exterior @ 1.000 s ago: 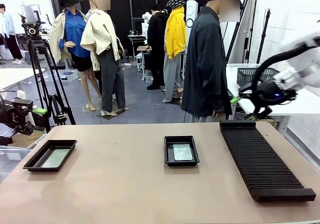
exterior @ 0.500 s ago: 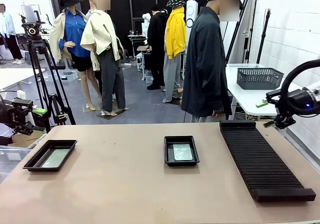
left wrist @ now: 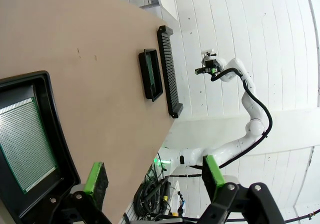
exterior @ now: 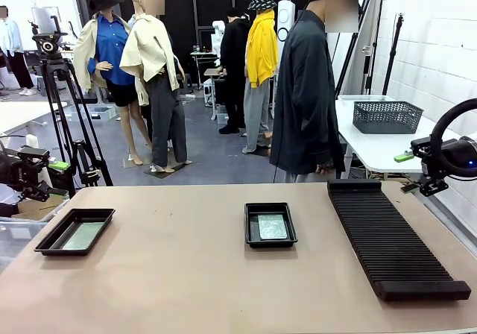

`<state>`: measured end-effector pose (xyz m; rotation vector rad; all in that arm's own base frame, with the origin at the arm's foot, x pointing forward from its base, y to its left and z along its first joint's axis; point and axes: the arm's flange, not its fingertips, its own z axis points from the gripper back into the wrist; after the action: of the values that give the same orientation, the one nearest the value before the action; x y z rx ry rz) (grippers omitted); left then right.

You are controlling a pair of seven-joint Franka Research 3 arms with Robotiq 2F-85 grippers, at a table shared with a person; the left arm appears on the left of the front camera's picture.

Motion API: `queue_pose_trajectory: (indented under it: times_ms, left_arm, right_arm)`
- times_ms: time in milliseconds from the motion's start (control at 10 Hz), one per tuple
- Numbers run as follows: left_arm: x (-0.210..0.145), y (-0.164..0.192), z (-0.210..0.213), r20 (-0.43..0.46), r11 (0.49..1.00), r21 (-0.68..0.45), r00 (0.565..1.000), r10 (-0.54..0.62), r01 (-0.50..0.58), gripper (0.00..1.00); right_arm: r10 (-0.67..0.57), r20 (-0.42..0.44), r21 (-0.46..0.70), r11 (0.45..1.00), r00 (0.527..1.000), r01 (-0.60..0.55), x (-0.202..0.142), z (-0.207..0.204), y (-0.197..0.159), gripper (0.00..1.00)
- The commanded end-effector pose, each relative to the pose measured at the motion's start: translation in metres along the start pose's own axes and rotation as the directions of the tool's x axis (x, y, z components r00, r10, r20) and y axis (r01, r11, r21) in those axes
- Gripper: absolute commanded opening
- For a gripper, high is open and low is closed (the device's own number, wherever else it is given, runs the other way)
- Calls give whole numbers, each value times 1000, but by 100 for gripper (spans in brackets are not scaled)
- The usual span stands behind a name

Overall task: Inspect and transfer BCBs to ESD trays.
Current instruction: Pick up the ESD tray and place it on the left side of the table.

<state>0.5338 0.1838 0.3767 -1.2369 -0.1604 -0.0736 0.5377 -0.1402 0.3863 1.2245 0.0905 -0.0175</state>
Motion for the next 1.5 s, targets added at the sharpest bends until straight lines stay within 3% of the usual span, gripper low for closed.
queue_pose_trajectory:
  times_ms: [0, 300, 700, 1400]
  left_arm:
    - [14, -24, -17, 22, 1000, 12, 1000, 20, -21, 100]
    - [32, -81, -63, -38, 997, 71, 999, -13, 16, 100]
    - [42, -141, -147, -119, 967, 251, 993, -9, 38, 100]
    - [31, -188, -293, -246, 875, 458, 968, -44, 156, 100]
  right_arm:
    - [-8, 15, -15, 1000, 1000, 9, -3, -3, 4, 100]
    - [-8, 15, -15, 1000, 1000, 9, -3, -3, 4, 100]
    - [-8, 15, -15, 1000, 1000, 9, -3, -3, 4, 100]
    - [-8, 15, -15, 1000, 1000, 9, -3, -3, 4, 100]
